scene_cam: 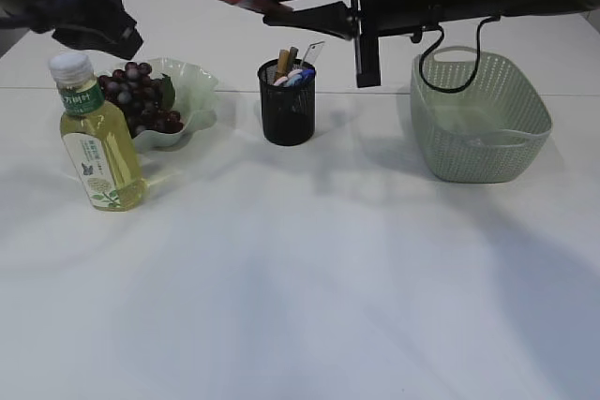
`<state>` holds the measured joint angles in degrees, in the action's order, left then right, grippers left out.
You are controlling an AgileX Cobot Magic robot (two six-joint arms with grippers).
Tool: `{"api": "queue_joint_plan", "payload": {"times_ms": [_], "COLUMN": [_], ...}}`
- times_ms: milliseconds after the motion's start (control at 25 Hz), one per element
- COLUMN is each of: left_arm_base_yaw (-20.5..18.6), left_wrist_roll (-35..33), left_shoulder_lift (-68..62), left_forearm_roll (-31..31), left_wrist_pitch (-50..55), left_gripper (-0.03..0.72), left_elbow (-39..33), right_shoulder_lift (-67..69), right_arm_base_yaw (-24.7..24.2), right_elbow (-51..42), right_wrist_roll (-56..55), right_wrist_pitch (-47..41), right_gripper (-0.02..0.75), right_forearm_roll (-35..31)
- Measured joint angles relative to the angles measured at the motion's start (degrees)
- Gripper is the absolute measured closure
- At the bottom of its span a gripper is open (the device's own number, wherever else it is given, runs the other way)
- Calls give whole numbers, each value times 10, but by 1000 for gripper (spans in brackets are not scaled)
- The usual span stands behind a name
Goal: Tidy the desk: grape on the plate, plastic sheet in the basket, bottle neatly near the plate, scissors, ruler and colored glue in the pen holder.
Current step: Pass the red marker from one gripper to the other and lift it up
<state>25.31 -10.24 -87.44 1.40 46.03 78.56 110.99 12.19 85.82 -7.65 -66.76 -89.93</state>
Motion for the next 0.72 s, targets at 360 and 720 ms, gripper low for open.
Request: {"api": "queue_joint_plan", "payload": {"times_ms": [360,720], "left_arm_base_yaw": [2,64], "left_wrist_roll": [0,0], "left_shoulder_lift": [92,124], "left_forearm_roll": [-14,-65], "left_wrist_pitch": [-251,-574], "left_gripper": [448,447], "left_elbow": [-203,-365], "right_shoulder_lift": [6,6], "right_arm_base_yaw": [0,0], "right_elbow": [0,0], "right_wrist_roll": [24,38], "right_wrist_pitch": [8,15], "right_gripper": [582,582], "right_forearm_roll": [-63,-105]}}
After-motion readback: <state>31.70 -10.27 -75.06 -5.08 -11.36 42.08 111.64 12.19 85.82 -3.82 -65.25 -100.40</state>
